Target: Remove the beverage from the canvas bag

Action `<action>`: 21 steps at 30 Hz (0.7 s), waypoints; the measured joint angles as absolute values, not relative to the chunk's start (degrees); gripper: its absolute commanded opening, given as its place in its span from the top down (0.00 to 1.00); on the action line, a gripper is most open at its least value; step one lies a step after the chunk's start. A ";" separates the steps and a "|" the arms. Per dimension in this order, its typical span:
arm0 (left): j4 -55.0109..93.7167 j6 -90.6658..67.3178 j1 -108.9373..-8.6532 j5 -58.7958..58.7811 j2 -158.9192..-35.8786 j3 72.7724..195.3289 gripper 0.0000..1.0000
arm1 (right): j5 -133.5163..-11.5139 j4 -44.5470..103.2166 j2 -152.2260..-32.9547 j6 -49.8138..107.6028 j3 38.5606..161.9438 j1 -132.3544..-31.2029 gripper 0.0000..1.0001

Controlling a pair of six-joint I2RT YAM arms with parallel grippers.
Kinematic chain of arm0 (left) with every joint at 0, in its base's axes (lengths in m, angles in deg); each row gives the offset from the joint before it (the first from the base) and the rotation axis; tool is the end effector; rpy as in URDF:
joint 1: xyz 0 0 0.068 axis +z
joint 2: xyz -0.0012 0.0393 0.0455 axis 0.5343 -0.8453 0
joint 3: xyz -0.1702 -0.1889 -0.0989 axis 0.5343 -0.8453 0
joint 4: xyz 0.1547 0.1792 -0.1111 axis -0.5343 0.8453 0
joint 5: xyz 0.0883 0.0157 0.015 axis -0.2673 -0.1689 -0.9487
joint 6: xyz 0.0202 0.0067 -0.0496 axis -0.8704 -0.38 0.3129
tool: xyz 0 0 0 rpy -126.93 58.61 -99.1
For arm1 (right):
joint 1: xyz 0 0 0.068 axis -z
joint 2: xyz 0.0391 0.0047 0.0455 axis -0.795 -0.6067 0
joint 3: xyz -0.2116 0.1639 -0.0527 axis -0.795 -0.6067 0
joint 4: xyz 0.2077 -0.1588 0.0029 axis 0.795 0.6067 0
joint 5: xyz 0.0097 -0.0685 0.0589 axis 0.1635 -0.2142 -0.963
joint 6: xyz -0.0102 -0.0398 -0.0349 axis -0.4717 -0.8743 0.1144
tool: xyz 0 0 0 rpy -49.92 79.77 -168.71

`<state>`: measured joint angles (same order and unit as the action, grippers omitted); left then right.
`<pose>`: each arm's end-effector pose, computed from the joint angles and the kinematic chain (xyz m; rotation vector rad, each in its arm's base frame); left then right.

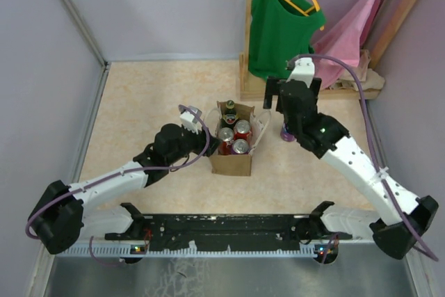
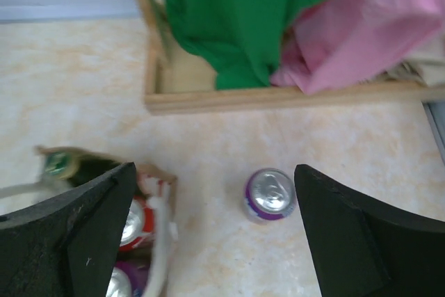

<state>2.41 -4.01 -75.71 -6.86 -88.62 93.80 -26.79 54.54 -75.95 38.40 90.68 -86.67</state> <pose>0.1857 -0.1768 0.2360 0.4190 1.8717 -0.7762 0.2131 0.1174 0.3768 0.1240 1.8956 -0.0687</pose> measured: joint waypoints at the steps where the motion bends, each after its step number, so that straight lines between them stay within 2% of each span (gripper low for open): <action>1: 2.34 -4.01 -75.71 -6.88 -88.62 93.76 0.38 | -25.94 54.43 -75.23 37.11 92.28 -89.67 0.11; 5: 2.21 -3.96 -75.71 -7.01 -88.62 93.67 0.39 | -24.84 55.11 -74.56 32.34 99.66 -99.83 0.23; 7: 2.15 -3.94 -75.71 -7.01 -88.62 93.65 0.40 | -25.54 56.79 -76.02 31.47 103.66 -101.71 0.33; 10: 2.10 -3.92 -75.71 -7.06 -88.62 93.65 0.43 | -27.62 59.74 -79.80 31.23 107.58 -103.39 0.39; 14: 2.08 -3.83 -75.71 -7.21 -88.62 93.56 0.49 | -31.73 65.36 -85.22 32.56 107.47 -105.29 0.39; 17: 2.04 -3.79 -75.71 -7.36 -88.62 93.21 0.57 | -34.72 69.08 -88.41 33.96 105.37 -105.93 0.37; 21: 2.04 -3.59 -75.74 -7.49 -88.51 92.95 0.78 | -38.94 72.88 -90.95 36.45 102.05 -106.12 0.32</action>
